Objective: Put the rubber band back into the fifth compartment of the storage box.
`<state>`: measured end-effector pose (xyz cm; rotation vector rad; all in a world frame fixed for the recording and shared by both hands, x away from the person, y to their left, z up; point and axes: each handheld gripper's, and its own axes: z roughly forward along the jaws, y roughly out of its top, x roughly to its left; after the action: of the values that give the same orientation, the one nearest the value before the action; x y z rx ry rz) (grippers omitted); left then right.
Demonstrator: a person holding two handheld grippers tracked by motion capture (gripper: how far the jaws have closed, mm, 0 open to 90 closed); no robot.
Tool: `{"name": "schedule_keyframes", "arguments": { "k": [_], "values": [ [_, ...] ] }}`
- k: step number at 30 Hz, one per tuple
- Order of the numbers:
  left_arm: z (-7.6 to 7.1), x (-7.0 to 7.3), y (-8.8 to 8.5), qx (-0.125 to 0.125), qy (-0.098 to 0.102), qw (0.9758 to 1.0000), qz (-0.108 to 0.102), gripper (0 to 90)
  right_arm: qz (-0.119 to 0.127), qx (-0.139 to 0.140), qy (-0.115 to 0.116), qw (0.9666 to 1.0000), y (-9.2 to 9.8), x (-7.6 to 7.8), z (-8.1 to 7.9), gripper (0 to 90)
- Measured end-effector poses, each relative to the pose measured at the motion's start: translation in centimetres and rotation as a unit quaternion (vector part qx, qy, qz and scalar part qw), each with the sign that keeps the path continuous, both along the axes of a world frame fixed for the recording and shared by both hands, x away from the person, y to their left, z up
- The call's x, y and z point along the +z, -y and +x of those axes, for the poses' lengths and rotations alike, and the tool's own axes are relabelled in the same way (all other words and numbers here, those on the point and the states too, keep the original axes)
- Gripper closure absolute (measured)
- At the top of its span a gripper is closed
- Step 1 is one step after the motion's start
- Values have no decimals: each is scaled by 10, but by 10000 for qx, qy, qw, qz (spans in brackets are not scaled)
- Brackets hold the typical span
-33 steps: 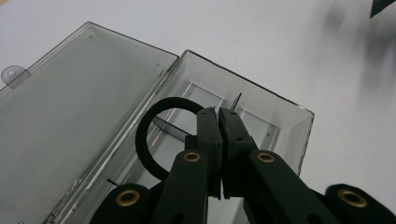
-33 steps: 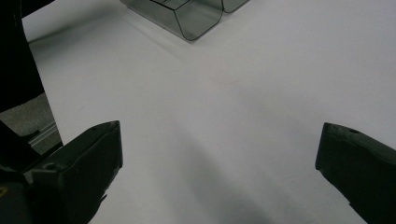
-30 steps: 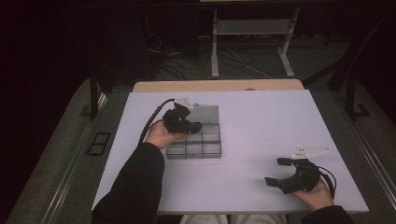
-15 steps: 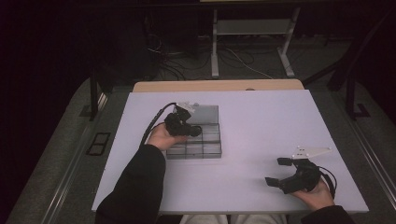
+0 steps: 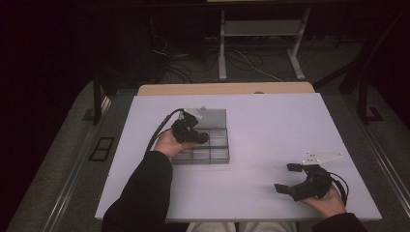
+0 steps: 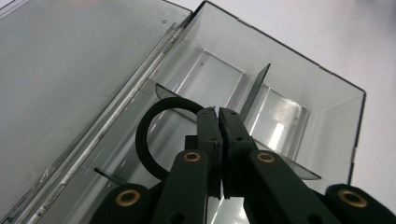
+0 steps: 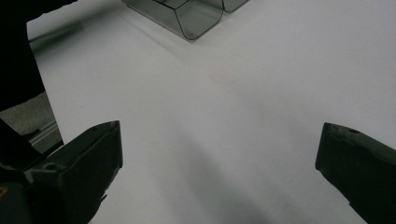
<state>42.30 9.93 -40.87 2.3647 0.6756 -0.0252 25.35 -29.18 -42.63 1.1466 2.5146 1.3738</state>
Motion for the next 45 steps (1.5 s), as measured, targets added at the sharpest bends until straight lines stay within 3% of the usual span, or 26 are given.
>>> {"name": "schedule_keyframes", "arguments": {
  "k": [16,27,35,45],
  "values": [
    [3,-8,1,77,-70,9999,70,859,-3,13,-3,10000,0,0,0,4],
    [-3,7,-5,94,-57,9999,-114,766,-14,24,11,10000,-1,0,0,4],
    [-12,23,-11,48,-28,9998,-193,602,-13,16,-3,10000,-1,-1,0,4],
    [-34,38,-22,149,171,9982,-546,359,-15,32,-8,10000,-2,-1,0,4]
  ]
}}
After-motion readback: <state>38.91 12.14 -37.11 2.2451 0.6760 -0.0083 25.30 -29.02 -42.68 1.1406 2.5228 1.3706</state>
